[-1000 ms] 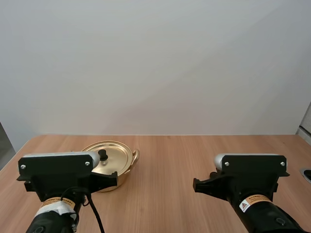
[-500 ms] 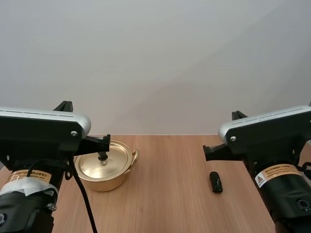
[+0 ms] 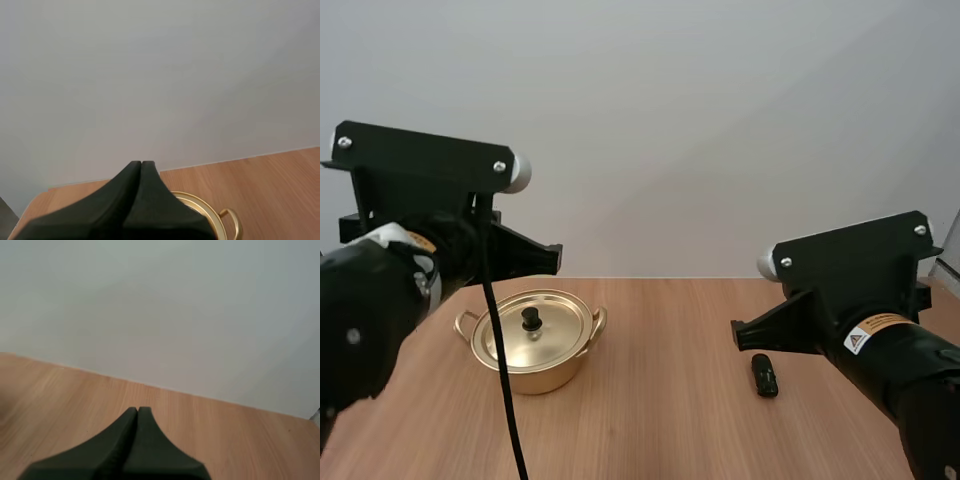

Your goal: Open the pot, put the car inside, and close it

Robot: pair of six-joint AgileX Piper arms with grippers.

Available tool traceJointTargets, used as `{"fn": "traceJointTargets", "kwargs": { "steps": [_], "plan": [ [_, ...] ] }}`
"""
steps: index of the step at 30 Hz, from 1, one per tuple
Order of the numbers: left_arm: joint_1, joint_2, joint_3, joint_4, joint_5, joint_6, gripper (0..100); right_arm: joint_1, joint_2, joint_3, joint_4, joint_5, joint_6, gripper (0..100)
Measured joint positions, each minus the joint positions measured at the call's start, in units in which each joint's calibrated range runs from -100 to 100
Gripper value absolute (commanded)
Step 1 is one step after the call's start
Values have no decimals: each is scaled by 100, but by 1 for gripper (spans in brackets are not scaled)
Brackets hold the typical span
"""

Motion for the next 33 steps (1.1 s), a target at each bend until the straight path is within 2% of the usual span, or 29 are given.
{"fn": "traceJointTargets", "kwargs": {
  "steps": [3, 9, 14, 16, 18, 23, 25, 27, 33],
  "plan": [
    [68, 595, -631, -1, 811, 113, 0, 0, 28, 0, 197, 354, -291, 0],
    [352, 1722, -1693, 21, 2297, 481, 0, 0, 28, 0, 201, 355, -398, 0],
    [353, 2706, -1856, 89, 3600, 556, 0, 0, 28, 0, 201, 355, -401, 0],
    [353, 3110, -1856, 89, 3951, 592, 3, 0, 28, 0, 201, 355, -401, 0],
    [337, 3471, -1856, 100, 4195, 708, 15, 0, 28, 0, 201, 338, -401, 0],
    [337, 4431, -1856, 87, 4137, 782, 64, 0, 28, 0, 213, 292, -401, 0],
    [337, 4829, -1856, 87, 4138, 793, 77, 0, 28, 0, 213, 292, -401, 0],
    [337, 5189, -1856, 53, 4081, 831, 84, 0, 28, 0, 213, 292, -401, 0],
    [337, 6323, -1856, -210, 3522, 1033, 84, -23, 28, 0, 220, 292, -401, 0]
  ]
}}
